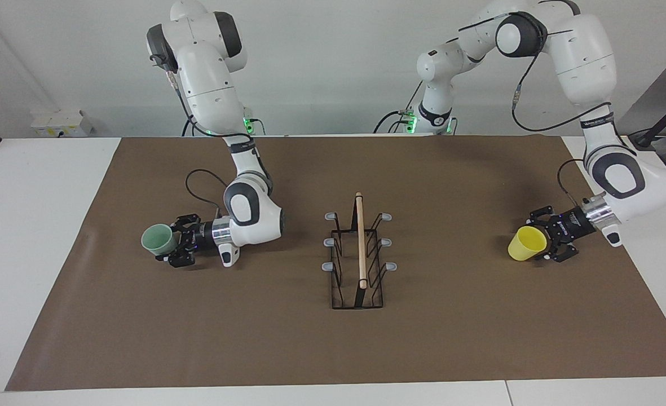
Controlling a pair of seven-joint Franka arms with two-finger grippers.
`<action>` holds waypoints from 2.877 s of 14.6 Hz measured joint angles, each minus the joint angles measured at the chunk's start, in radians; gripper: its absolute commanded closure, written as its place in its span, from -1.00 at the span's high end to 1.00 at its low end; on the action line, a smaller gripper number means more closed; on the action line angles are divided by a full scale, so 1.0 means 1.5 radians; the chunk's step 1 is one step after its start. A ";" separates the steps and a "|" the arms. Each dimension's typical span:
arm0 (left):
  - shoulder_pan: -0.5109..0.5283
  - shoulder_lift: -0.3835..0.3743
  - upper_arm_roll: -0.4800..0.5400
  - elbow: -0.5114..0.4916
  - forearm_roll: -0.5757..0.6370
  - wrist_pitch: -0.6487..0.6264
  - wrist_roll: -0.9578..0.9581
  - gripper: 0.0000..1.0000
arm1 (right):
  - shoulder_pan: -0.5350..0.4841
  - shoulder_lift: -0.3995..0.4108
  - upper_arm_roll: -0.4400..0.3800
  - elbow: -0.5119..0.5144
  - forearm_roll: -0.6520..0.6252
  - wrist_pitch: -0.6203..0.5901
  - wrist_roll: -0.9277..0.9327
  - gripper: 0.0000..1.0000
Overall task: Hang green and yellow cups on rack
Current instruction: 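Close the left gripper on the yellow cup while the right gripper grasps the green cup, then lift the yellow cup with the left gripper while the right gripper lifts the green cup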
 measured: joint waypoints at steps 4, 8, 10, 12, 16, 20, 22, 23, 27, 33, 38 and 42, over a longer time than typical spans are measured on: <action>0.001 -0.017 0.000 -0.025 -0.040 0.004 0.026 1.00 | 0.002 -0.003 0.000 0.015 -0.004 0.000 0.010 -1.00; -0.007 -0.019 -0.008 -0.040 -0.070 0.051 0.033 1.00 | 0.009 -0.019 0.004 0.091 0.085 -0.008 0.023 -1.00; -0.023 -0.019 -0.009 -0.046 -0.078 0.080 0.033 1.00 | 0.013 -0.038 0.012 0.147 0.165 -0.014 0.023 -1.00; -0.034 -0.019 -0.010 -0.051 -0.090 0.093 0.033 1.00 | 0.015 -0.064 0.027 0.178 0.243 -0.020 0.023 -1.00; -0.037 -0.021 -0.010 -0.051 -0.091 0.094 0.036 -1.00 | -0.002 -0.127 0.029 0.209 0.421 0.000 0.025 -1.00; -0.067 -0.032 -0.011 -0.051 -0.092 0.102 0.041 -1.00 | -0.045 -0.189 0.029 0.217 0.556 0.087 0.025 -1.00; -0.077 -0.042 -0.010 -0.050 -0.092 0.110 0.041 -1.00 | -0.054 -0.205 0.029 0.217 0.629 0.126 0.025 -1.00; -0.080 -0.051 -0.009 -0.049 -0.092 0.110 0.040 -1.00 | -0.056 -0.210 0.029 0.216 0.664 0.145 0.025 -1.00; -0.109 -0.113 -0.009 -0.046 -0.075 0.111 0.020 -1.00 | -0.070 -0.233 0.029 0.211 0.817 0.209 0.025 -1.00; -0.165 -0.213 -0.008 -0.045 0.072 0.117 -0.017 -1.00 | -0.078 -0.346 0.030 0.042 1.119 0.427 -0.012 -1.00; -0.249 -0.271 -0.011 -0.046 0.209 0.108 -0.118 -1.00 | -0.057 -0.384 0.032 -0.058 1.406 0.599 -0.170 -1.00; -0.360 -0.289 -0.013 -0.047 0.373 0.113 -0.197 -1.00 | -0.015 -0.412 0.035 -0.131 1.732 0.701 -0.401 -1.00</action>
